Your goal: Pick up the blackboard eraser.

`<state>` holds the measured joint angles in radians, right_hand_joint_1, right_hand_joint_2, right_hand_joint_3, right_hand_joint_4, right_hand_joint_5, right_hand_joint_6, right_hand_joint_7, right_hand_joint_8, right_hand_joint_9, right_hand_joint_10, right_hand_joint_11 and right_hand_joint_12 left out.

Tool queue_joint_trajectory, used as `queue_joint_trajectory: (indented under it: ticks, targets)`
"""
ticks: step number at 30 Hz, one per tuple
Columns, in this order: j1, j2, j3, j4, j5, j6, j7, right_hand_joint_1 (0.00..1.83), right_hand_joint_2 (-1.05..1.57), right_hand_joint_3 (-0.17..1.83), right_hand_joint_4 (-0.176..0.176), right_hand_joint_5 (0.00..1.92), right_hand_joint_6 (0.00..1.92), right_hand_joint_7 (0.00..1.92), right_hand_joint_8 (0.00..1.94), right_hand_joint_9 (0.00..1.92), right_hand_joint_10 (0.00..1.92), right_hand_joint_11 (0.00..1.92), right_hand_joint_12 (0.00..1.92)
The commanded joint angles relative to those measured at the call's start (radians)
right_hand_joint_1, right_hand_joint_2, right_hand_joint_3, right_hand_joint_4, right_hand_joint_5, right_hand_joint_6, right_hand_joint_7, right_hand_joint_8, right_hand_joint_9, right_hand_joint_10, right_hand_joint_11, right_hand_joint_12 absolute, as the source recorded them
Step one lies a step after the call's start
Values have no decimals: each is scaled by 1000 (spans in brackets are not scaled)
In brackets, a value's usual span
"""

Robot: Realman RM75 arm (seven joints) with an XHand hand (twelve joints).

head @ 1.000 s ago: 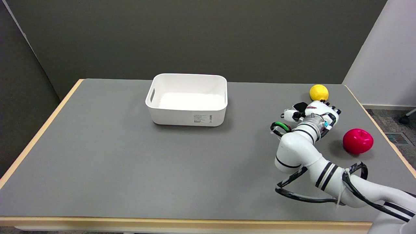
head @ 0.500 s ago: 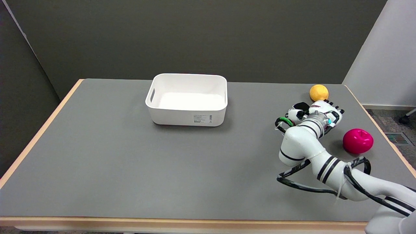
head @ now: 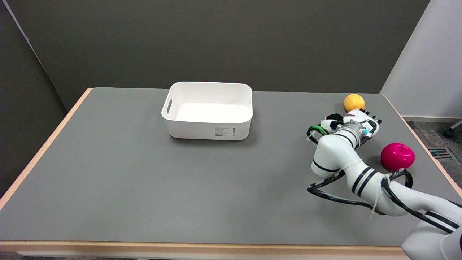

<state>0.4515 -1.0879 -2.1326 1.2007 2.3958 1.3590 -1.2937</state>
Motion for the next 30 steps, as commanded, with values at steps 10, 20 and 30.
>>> queue_joint_trajectory:
  ticks: [10,20,30]
  targets:
    - [149,-28,-43,-275,88,-208,1,553,672,825,-156,237,493,363,527,220,962,120,1344]
    - [148,-30,-69,-267,55,-211,-1,857,747,889,-176,410,874,632,862,465,1167,228,1443]
    - [111,-23,-68,-174,-123,-172,25,1179,1267,65,-176,497,1483,820,1500,755,1356,574,1738]
